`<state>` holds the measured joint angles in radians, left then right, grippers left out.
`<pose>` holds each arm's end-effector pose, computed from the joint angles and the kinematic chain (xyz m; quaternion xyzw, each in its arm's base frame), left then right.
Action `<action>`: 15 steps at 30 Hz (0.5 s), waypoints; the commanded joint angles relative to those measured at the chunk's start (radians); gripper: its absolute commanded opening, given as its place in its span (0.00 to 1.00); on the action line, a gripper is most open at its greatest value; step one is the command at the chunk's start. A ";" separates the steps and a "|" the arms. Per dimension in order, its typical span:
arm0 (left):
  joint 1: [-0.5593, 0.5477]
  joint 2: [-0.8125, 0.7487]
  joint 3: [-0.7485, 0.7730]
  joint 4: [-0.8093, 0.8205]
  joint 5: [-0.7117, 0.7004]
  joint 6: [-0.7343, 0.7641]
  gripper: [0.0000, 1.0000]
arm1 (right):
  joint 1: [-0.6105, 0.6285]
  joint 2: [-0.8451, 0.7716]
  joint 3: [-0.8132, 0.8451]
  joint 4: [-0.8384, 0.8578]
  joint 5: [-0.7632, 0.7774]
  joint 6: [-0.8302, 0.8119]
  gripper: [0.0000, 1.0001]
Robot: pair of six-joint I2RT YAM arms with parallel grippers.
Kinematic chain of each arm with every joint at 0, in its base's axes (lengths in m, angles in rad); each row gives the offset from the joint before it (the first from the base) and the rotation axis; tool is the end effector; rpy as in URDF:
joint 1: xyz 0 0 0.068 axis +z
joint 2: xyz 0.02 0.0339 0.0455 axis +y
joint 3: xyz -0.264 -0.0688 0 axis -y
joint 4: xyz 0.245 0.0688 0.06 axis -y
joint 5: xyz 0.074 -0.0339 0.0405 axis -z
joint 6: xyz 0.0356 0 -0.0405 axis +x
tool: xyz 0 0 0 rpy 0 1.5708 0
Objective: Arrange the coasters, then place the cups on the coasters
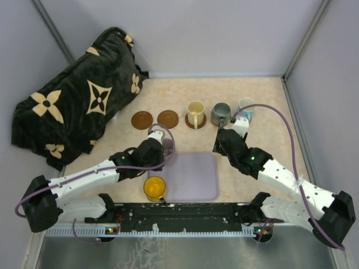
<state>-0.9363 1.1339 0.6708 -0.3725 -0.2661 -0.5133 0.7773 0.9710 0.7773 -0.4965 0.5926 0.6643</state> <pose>0.1421 -0.1772 0.2166 0.1476 0.9143 -0.1435 0.3487 0.1585 0.1280 0.2772 0.0754 0.8709 0.0706 0.4806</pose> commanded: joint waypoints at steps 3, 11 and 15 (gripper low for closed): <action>-0.004 0.036 0.144 0.071 -0.129 0.070 0.00 | 0.010 -0.089 -0.107 -0.031 -0.008 0.105 0.60; -0.001 0.159 0.224 0.190 -0.353 0.192 0.00 | 0.010 -0.097 -0.174 0.011 -0.032 0.119 0.57; 0.029 0.278 0.324 0.207 -0.410 0.252 0.00 | 0.010 -0.081 -0.177 0.005 -0.036 0.132 0.55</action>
<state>-0.9318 1.3396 0.8742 -0.2871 -0.5491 -0.3496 0.7784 0.8822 0.5961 -0.5247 0.5549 0.7647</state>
